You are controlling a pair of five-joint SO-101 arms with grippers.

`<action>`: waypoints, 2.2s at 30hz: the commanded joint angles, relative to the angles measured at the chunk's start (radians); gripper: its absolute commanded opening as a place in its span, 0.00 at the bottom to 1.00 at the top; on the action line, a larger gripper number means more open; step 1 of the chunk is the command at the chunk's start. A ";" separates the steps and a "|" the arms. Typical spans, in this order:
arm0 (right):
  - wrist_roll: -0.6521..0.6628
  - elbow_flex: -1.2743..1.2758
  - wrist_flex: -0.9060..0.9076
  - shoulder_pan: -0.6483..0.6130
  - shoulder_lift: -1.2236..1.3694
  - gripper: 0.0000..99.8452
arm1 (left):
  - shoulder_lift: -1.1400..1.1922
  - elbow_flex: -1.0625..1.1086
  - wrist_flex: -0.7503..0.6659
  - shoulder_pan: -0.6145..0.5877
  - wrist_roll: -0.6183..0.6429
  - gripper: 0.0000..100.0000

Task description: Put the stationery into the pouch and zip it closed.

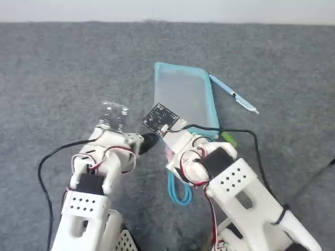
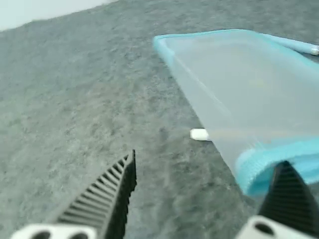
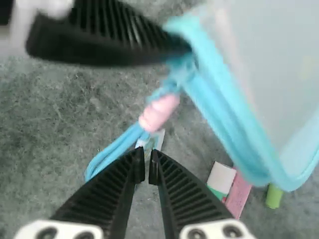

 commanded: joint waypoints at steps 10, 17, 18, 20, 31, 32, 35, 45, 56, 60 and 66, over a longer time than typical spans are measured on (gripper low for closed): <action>-0.150 0.009 -0.211 -0.028 0.173 0.01 | 0.011 -0.038 -0.023 -0.060 0.032 0.39; -0.187 0.011 -0.292 -0.039 0.232 0.01 | 0.009 -0.085 0.152 -0.040 0.167 0.39; -0.184 0.011 -0.292 -0.039 0.236 0.01 | 0.009 -0.097 0.170 -0.032 0.167 0.39; -0.183 0.011 -0.288 -0.035 0.242 0.01 | 0.003 -0.105 0.176 -0.043 0.166 0.39; -0.149 0.002 -0.294 -0.012 0.243 0.01 | -0.087 -0.102 0.058 -0.325 0.158 0.39; -0.149 -0.002 -0.306 -0.042 0.245 0.01 | -0.086 -0.096 0.029 -0.344 0.158 0.39; -0.147 -0.006 -0.314 -0.125 0.248 0.01 | -0.054 -0.094 -0.031 -0.400 0.158 0.39; -0.201 -0.210 -0.262 -0.139 0.492 0.23 | 0.209 -0.223 -0.032 -0.428 0.158 0.39; -0.399 -0.356 -0.262 -0.142 0.757 0.26 | 0.296 -0.255 -0.078 -0.454 0.158 0.39; -0.404 -0.374 -0.269 -0.139 0.780 0.25 | 0.296 -0.255 -0.078 -0.450 0.160 0.39; -0.405 -0.430 -0.271 -0.140 0.819 0.14 | 0.296 -0.255 -0.077 -0.448 0.160 0.39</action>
